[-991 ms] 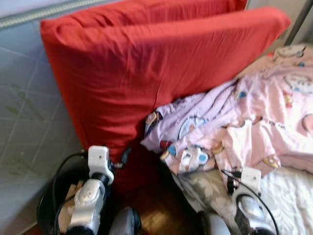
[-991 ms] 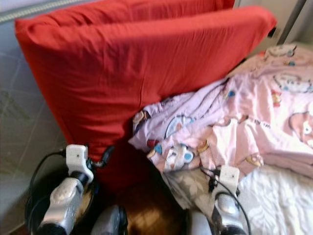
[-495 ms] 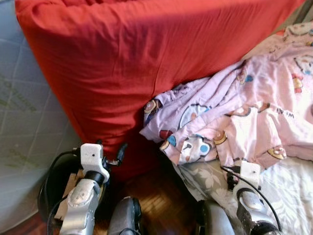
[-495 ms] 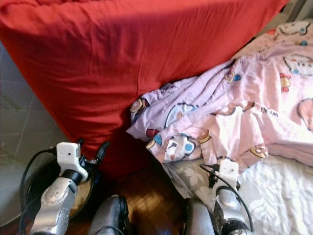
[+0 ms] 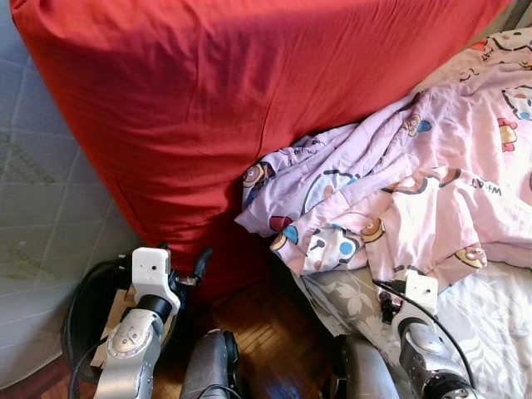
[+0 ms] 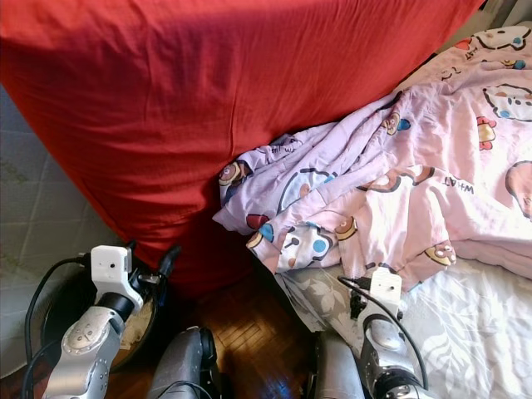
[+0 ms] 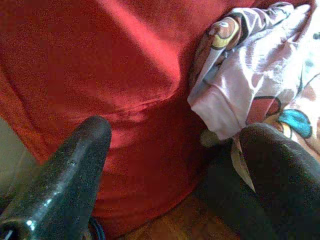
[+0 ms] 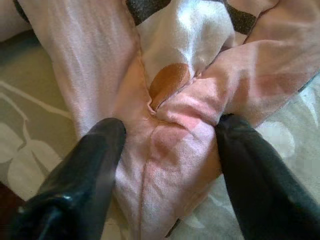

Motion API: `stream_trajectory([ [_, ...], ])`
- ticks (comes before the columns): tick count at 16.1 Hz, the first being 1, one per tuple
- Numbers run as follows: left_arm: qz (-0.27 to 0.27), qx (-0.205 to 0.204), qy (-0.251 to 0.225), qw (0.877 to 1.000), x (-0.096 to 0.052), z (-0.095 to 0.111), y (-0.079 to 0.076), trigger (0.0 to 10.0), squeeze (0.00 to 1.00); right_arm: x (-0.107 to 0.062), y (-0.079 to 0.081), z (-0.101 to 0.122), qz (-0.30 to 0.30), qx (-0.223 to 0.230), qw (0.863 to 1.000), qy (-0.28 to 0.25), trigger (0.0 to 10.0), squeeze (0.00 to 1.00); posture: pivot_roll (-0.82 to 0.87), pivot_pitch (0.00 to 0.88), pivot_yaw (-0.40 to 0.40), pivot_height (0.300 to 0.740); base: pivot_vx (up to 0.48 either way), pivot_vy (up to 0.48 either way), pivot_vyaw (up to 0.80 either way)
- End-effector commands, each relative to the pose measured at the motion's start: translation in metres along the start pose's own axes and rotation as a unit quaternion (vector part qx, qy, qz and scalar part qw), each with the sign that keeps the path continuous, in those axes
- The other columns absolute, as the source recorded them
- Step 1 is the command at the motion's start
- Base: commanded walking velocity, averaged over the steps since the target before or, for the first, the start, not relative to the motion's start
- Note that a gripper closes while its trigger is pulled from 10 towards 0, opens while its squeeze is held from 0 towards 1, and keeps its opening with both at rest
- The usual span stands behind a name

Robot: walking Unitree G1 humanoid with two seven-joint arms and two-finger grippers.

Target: Clean up the room

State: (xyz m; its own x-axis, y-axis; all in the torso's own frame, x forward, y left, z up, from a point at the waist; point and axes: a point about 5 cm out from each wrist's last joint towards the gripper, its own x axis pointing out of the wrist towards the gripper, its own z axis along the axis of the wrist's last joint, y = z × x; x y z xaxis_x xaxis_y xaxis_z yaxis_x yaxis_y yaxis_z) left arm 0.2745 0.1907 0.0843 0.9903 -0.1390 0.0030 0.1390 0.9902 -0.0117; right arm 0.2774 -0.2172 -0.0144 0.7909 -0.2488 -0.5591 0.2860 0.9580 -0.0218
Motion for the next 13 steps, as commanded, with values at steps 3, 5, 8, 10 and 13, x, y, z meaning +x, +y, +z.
stream_trajectory([
  [3, -0.005, 0.016, 0.011, 1.0, -0.004, 0.0, 0.001, 10.0, 0.0, -0.007, 0.005, -0.029, 0.017, -0.005, 0.998, 0.055, 0.0, 0.0, 0.14, 0.216, 0.051, 0.607, 0.0, 0.0, 0.0],
  [5, -0.006, 0.018, 0.013, 1.0, -0.003, 0.001, 0.0, 10.0, 0.0, -0.007, 0.007, -0.029, 0.023, -0.009, 0.998, 0.058, 0.0, 0.0, 0.14, 0.211, 0.05, 0.607, 0.0, 0.0, 0.0],
  [8, -0.007, 0.018, 0.015, 1.0, -0.001, 0.001, -0.001, 10.0, 0.0, -0.006, 0.011, -0.025, 0.032, -0.025, 0.998, 0.053, 0.0, 0.0, 0.14, 0.202, 0.047, 0.607, 0.0, 0.0, 0.0],
  [10, -0.008, 0.017, 0.016, 1.0, 0.0, 0.001, -0.002, 10.0, 0.0, -0.006, 0.012, -0.025, 0.033, -0.024, 0.998, 0.053, 0.0, 0.0, 0.14, 0.194, 0.045, 0.607, 0.0, 0.0, 0.0],
  [13, -0.007, 0.016, 0.019, 1.0, 0.001, -0.001, -0.002, 10.0, 0.0, -0.007, 0.015, -0.028, 0.038, -0.027, 0.997, 0.057, 0.0, 0.0, 0.14, 0.18, 0.04, 0.607, 0.0, 0.0, 0.0],
])
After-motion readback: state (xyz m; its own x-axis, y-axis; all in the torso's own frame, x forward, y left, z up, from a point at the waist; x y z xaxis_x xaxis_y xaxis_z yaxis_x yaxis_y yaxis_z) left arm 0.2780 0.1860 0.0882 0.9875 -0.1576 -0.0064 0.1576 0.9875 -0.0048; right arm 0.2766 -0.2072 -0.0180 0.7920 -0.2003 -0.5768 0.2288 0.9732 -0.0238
